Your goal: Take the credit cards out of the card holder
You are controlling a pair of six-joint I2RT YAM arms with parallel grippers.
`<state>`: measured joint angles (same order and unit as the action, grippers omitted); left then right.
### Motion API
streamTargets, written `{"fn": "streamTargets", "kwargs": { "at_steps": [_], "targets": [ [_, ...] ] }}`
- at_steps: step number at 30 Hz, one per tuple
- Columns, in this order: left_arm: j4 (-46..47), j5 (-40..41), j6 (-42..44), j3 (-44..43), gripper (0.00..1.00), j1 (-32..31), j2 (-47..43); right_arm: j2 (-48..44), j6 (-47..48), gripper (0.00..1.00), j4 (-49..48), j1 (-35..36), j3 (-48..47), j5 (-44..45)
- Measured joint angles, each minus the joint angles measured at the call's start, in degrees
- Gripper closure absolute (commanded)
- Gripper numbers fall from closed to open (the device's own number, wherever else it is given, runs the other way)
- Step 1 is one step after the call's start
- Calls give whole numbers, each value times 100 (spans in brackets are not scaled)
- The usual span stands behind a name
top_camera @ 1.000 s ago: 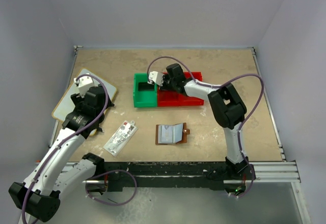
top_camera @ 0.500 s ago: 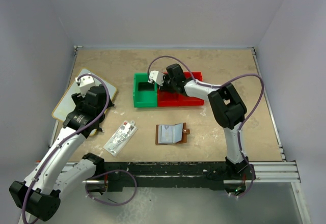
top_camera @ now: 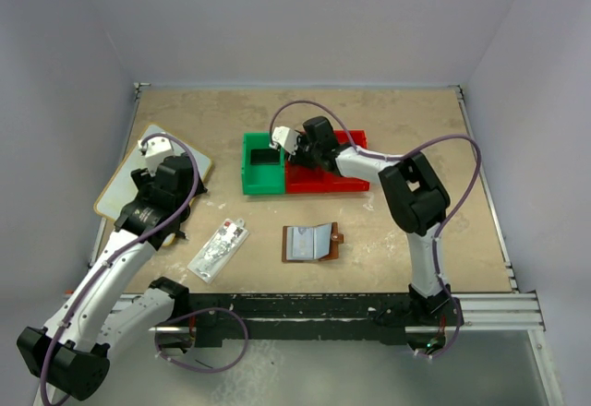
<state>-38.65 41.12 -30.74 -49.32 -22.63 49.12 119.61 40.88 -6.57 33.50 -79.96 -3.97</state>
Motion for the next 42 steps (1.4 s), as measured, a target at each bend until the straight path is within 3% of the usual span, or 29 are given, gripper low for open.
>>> {"fn": "streamTargets", "kwargs": {
  "at_steps": [30, 36, 42],
  "targets": [
    [0, -92, 37, 9, 22, 0, 129, -144, -457, 43, -238, -2, 175, -264],
    [2, -111, 37, 9, 22, 0, 144, -903, -1130, 43, -632, 0, 662, -258],
    [4, -142, 39, 11, 22, 0, 155, -2308, -2463, 48, -1453, 0, 1303, 72]
  ]
}}
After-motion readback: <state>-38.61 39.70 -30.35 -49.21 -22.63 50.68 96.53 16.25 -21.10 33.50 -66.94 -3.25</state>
